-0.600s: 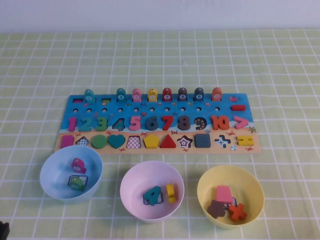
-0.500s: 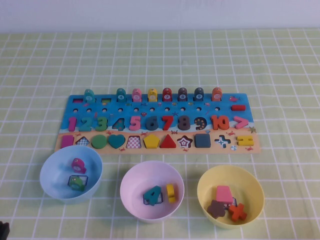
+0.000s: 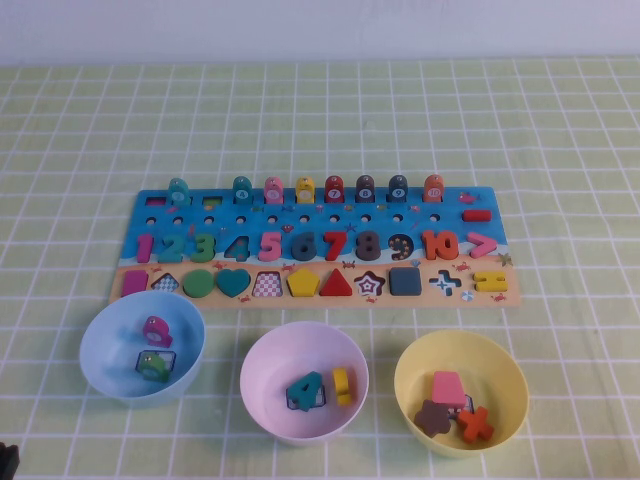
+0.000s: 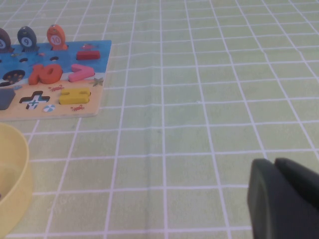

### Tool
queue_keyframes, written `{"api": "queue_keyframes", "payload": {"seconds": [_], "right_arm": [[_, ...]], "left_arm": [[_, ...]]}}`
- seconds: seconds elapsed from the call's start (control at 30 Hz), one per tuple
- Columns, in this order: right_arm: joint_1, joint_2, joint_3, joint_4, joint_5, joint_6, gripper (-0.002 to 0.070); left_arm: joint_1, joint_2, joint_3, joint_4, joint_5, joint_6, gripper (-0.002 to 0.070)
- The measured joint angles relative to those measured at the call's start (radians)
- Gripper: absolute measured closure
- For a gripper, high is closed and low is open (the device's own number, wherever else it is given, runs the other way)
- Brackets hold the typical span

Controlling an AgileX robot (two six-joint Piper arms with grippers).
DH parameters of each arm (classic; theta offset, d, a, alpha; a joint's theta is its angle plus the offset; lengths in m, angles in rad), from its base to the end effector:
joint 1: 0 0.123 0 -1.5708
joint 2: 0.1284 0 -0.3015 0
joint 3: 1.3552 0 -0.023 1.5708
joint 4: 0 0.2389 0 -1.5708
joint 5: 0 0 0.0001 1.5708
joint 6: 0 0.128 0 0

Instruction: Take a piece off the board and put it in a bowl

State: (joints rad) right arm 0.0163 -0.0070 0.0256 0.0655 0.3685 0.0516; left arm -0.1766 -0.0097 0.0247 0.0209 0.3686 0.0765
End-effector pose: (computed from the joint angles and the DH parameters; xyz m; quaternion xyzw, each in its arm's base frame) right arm 0.0597 0.0040 0.1610 0.0318 0.8039 0.0477 0.5919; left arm 0.0589 -0.0095 0.1614 0.1070 0.7966 -0.0210 0.5946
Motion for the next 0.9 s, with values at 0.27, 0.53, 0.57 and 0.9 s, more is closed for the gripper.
{"api": "queue_keyframes", "payload": {"seconds": [0.27,0.53,0.57,0.9], "right_arm": [[0.000,0.000,0.000,0.000,0.000,0.000,0.0694],[0.000,0.000,0.000,0.000,0.000,0.000,0.0694],[0.000,0.000,0.000,0.000,0.000,0.000,0.0694],[0.000,0.000,0.000,0.000,0.000,0.000,0.0694]], "left_arm": [[0.000,0.000,0.002,-0.061,-0.028,-0.016,0.0679],[0.000,0.000,0.002,-0.541,-0.251,-0.241,0.0679],[0.000,0.000,0.002,-0.559,-0.271,-0.245,0.0679],[0.000,0.000,-0.001,-0.592,-0.280,-0.249,0.0679]]}}
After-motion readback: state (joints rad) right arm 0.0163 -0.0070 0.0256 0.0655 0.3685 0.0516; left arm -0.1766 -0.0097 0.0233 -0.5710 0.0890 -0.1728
